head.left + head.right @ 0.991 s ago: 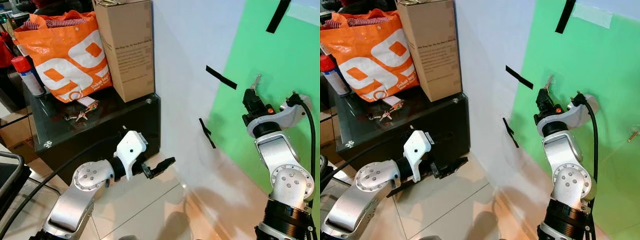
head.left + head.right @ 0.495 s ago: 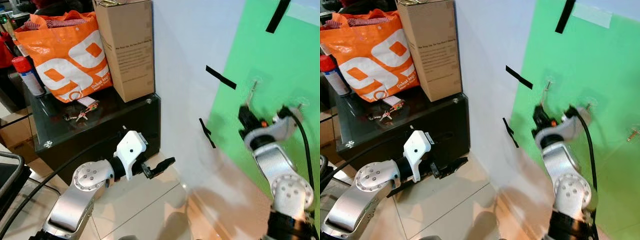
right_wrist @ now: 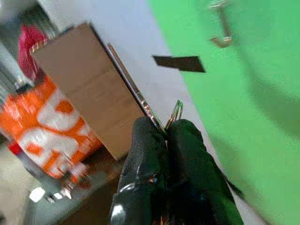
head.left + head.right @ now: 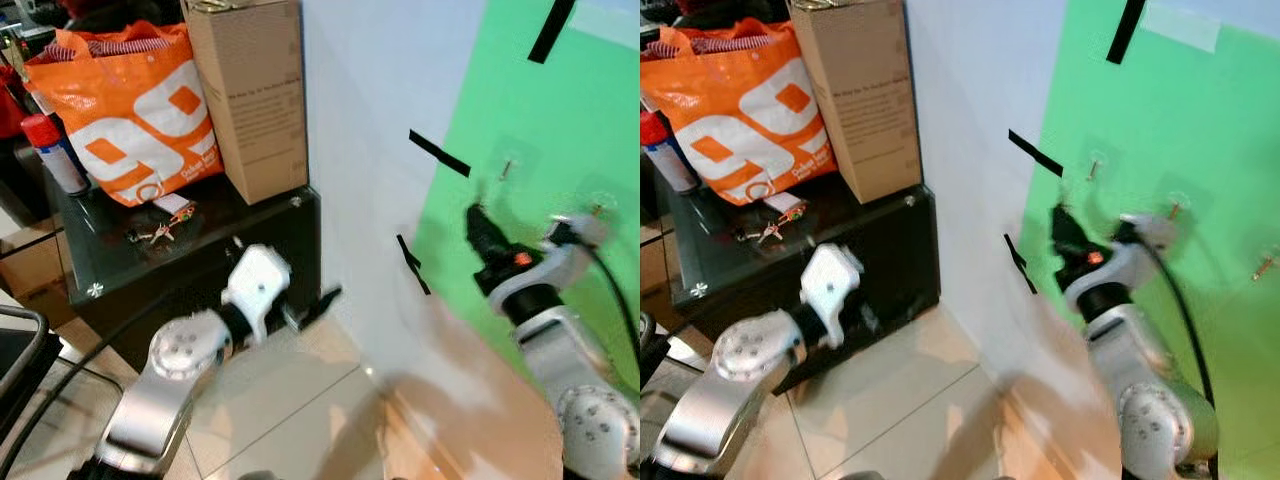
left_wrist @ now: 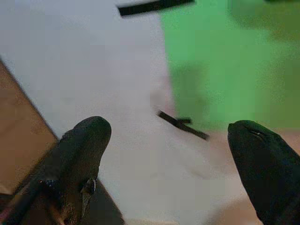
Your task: Hang keys on a hook
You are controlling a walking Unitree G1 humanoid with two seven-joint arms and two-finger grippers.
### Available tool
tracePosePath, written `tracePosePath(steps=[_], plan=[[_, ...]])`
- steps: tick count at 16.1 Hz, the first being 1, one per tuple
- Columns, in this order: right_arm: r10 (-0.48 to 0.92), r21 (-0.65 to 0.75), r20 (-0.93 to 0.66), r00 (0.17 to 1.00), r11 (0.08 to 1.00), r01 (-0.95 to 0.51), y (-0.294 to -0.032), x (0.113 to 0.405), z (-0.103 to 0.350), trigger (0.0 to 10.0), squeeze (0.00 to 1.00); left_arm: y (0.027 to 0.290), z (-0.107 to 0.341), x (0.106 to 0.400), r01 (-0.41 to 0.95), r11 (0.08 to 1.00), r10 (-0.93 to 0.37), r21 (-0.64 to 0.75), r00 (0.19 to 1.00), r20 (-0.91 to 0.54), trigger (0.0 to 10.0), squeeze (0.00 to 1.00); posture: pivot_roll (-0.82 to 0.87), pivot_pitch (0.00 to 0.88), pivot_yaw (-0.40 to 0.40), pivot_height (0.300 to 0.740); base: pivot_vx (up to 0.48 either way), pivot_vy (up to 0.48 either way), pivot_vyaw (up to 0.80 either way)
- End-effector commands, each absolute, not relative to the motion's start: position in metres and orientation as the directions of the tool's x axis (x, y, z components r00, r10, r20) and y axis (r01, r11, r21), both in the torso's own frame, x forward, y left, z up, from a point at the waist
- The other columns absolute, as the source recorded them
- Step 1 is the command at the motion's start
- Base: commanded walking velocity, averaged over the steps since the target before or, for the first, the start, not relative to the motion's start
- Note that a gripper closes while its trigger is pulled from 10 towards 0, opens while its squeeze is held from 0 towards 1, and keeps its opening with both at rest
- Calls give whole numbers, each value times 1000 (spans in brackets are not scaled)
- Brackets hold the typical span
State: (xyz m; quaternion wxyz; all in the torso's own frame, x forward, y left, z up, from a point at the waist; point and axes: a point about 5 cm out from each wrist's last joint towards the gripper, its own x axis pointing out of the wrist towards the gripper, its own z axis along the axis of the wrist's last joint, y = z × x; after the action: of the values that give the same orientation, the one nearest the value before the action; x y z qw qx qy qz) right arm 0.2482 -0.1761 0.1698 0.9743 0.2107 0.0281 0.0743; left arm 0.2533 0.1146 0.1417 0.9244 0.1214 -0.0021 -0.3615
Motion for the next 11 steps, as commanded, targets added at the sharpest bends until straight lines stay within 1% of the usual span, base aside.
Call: tracePosePath(steps=[1,3,5,7,8,9,11], plan=[[148,356,-2,989,924,-137,-174,247,175,10000,0,118,142,257,643,730,-642,232,762,-89,10000,322,-24,0,64,740,0,0,-800],[163,168,5,987,972,-162,-163,246,178,10000,0,116,145,263,593,768,-597,242,800,-65,10000,318,-31,0,68,740,0,386,-800],[181,87,8,984,980,-181,-154,246,180,10000,0,120,143,266,556,791,-559,256,826,-68,10000,322,-25,0,62,740,0,480,-800],[154,44,51,987,987,-157,-152,250,185,10000,0,124,145,268,519,809,-527,277,848,-53,10000,353,-21,0,58,740,0,0,-800],[161,55,62,985,985,-164,-152,250,187,10000,0,124,146,269,514,806,-523,294,851,-54,10000,365,-17,0,53,740,0,-480,-800],[158,73,78,984,984,-163,-152,252,189,10000,0,124,146,270,509,808,-518,295,854,-57,10000,365,-18,0,54,740,0,-480,-800],[158,117,91,983,979,-168,-150,254,191,10000,0,124,146,271,502,821,-509,272,859,-52,10000,329,-19,0,55,740,0,0,-800]])
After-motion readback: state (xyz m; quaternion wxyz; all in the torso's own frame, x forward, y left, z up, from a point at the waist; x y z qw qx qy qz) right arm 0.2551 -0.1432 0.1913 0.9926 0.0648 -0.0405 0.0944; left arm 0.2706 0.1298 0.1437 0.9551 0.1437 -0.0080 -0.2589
